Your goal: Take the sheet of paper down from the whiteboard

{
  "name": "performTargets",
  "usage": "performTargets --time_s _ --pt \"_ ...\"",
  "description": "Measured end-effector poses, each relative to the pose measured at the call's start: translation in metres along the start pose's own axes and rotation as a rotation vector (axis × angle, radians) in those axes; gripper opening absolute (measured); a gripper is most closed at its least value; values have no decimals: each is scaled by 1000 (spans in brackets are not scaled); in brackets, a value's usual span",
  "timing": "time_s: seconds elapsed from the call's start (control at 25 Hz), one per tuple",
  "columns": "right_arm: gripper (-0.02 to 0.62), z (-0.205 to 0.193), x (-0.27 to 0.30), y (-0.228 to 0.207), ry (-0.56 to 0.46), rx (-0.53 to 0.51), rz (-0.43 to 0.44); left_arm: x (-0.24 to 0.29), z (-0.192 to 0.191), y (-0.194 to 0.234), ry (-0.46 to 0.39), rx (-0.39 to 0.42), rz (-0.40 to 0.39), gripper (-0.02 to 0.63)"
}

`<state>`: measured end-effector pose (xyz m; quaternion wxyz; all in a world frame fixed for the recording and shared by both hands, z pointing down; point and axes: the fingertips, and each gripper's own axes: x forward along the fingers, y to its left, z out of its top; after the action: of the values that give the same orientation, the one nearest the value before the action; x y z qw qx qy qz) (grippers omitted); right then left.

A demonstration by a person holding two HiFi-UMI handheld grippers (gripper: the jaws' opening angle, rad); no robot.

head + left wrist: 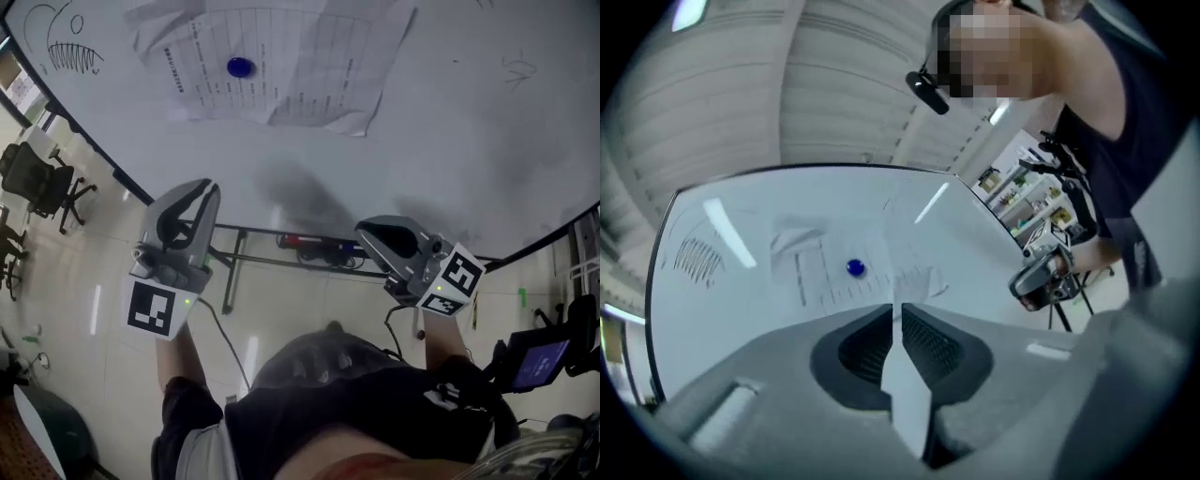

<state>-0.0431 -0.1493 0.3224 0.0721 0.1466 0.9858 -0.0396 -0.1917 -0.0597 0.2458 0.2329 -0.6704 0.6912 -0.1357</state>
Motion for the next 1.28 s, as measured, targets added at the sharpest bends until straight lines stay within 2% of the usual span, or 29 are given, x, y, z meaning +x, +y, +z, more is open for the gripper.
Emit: performTargets --time_s 0.04,0.16,0.28,0.4,0.64,0.8,0.92,1.04,1.12,1.28 --pt "3 12 -1 -1 -23 -19 27 11 12 5 -2 61 12 24" --pt "63 42 -3 -6 -71 -59 103 44 46 17 -2 261 55 88" --pt "71 58 -3 -15 -89 -97 144 77 66 32 23 415 106 95" --pt "77 58 -6 -19 -89 -97 174 101 67 42 79 470 113 133" --pt "75 46 -3 -19 -64 -53 222 122 61 58 133 559 95 141" --pt "91 55 7 -19 -85 -80 208 126 57 57 122 537 55 141" --pt "132 73 16 -20 -107 -142 162 128 53 56 105 553 29 140" --pt "146 105 23 -30 -139 -262 64 124 52 59 47 560 -8 138" --pt "147 136 28 -38 -175 -342 -41 120 51 63 20 559 -36 137" --pt "160 203 17 -48 -217 -530 -307 121 52 61 -47 567 -88 135"
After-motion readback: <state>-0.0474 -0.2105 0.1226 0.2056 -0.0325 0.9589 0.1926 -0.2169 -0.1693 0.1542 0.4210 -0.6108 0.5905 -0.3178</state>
